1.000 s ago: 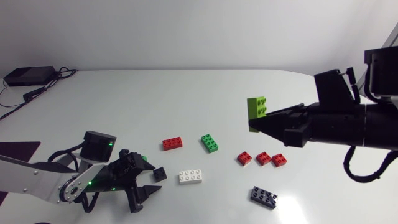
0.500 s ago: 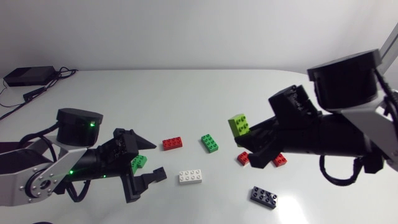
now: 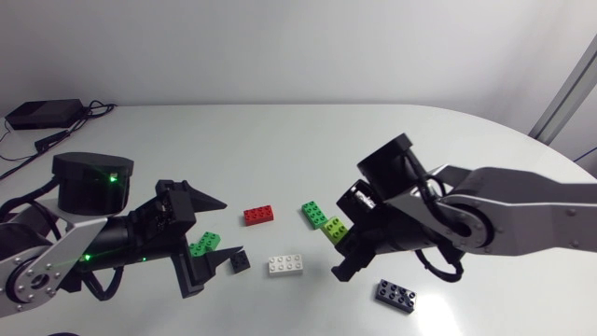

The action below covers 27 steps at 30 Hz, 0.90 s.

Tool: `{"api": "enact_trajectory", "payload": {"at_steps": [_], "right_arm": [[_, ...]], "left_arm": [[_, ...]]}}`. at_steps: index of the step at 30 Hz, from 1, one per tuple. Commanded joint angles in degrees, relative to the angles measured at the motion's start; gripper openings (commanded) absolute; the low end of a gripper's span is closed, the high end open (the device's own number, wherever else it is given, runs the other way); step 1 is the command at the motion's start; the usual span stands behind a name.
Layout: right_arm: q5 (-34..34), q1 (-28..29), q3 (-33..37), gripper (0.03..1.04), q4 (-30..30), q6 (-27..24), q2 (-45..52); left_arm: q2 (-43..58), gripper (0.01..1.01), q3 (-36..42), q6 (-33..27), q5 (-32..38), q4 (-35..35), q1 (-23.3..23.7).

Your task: Separate the duplo bricks

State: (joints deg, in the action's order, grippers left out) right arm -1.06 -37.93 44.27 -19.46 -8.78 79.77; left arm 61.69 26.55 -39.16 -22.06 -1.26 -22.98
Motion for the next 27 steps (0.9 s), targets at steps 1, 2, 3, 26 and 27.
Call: {"api": "enact_trajectory", "payload": {"at_steps": [1, 2, 3, 26, 27], "right_arm": [[1.4, -1.0, 1.5, 0.12, 0.6, -1.8, 3.9], [1.9, -1.4, 1.4, 0.12, 0.9, -2.0, 5.2], [2.4, -1.6, 1.3, 0.12, 1.3, -2.2, 6.4], [6.1, -4.1, 4.1, 0.36, -0.3, -4.1, 17.5], [6.2, -4.1, 4.0, 0.38, -0.4, -4.1, 17.5]], "left_arm": [[-1.0, 0.969, 0.3, 0.1, 0.4, -0.9, 0.4], [-1.1, 0.972, 0.3, -0.1, 0.5, -1.0, 0.5], [-1.2, 0.974, 0.3, -0.2, 0.6, -1.4, 0.7], [-4.3, 0.977, -0.7, -1.8, 1.1, -3.3, 2.1], [-4.5, 0.977, -0.6, -1.8, 1.1, -3.4, 2.1]]}}
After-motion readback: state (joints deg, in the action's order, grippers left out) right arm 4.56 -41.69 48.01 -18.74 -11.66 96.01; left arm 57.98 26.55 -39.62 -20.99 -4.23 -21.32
